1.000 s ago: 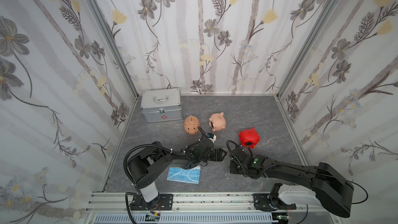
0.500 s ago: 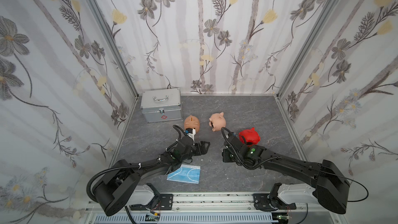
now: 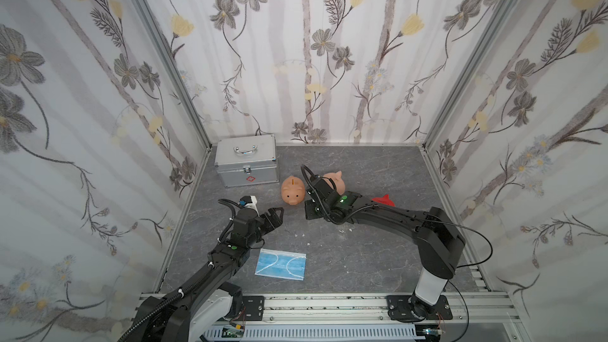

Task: Open piggy banks
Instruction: Place the lid at the center of the board.

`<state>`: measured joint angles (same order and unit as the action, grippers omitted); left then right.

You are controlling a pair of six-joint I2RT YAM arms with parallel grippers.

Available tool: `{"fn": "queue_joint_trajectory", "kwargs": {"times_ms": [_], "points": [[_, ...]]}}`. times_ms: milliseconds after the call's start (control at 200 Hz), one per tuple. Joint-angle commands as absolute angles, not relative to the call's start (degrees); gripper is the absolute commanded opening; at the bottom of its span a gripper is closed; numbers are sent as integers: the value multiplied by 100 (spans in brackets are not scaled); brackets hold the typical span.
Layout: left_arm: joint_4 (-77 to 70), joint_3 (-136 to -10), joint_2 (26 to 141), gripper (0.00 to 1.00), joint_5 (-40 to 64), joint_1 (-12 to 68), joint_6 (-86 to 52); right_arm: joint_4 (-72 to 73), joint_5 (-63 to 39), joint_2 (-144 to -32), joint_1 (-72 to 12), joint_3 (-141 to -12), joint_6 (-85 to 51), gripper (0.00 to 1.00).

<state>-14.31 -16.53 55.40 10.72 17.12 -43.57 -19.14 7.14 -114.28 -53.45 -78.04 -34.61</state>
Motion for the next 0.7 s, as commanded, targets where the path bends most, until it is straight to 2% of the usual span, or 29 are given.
{"fn": "queue_joint_trajectory", "kwargs": {"times_ms": [0, 295, 695], "points": [[-1626, -1569, 5581, 89, 1622, 1351, -4535, -1567, 624, -11724, -5336, -8063, -3532, 0], [-1879, -1590, 6037, 90, 2200, 962, -4474, -357, -52, -11813, -5338, -7577, -4743, 0], [-2111, -1736, 6539, 91, 2494, 885, -4399, 224, -633, -12322, -5103, -7537, -5403, 0]]}}
